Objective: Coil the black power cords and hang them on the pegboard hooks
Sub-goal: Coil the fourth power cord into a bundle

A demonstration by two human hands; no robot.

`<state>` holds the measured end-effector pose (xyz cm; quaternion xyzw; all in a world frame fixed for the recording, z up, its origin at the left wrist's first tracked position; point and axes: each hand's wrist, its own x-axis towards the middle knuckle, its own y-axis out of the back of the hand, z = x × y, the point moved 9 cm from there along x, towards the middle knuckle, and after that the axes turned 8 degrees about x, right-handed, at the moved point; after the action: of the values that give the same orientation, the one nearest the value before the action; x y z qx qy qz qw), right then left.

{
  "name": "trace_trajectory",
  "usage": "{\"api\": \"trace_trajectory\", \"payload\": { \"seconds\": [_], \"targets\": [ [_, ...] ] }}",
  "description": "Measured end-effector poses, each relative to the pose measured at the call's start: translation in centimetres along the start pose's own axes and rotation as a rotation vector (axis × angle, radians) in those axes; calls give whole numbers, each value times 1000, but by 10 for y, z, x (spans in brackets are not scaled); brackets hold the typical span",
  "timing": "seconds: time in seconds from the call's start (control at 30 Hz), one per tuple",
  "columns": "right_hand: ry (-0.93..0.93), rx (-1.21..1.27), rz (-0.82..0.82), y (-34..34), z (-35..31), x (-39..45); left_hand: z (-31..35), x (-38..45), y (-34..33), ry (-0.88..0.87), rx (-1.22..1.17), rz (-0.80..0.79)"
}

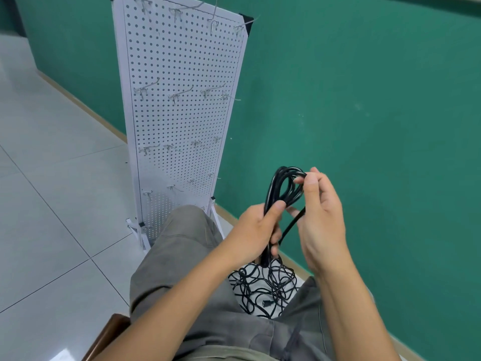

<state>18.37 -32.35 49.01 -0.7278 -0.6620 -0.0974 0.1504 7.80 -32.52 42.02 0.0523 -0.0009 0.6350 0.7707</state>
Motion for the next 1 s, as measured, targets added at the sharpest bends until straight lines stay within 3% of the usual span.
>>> {"api": "trace_trajectory", "payload": {
  "seconds": [0.1,0.27,0.4,0.73,0.87,1.0],
  "targets": [
    [-12,82,66,5,-1,3,4,-4,-8,-38,61,-24],
    [-130,228,74,6,7,3,21,-3,5,-240,497,121],
    [-227,279,72,3,12,2,25,0,6,-298,537,88],
    [-351,180,-14,2,22,14,6,-7,-13,-66,78,-200],
    [-331,239,-94,-4,28,14,6,-6,-6,-48,-40,-192],
    [-443,254,-280,-27,50,-7,9,-1,16,-51,-241,-76]
  ]
}}
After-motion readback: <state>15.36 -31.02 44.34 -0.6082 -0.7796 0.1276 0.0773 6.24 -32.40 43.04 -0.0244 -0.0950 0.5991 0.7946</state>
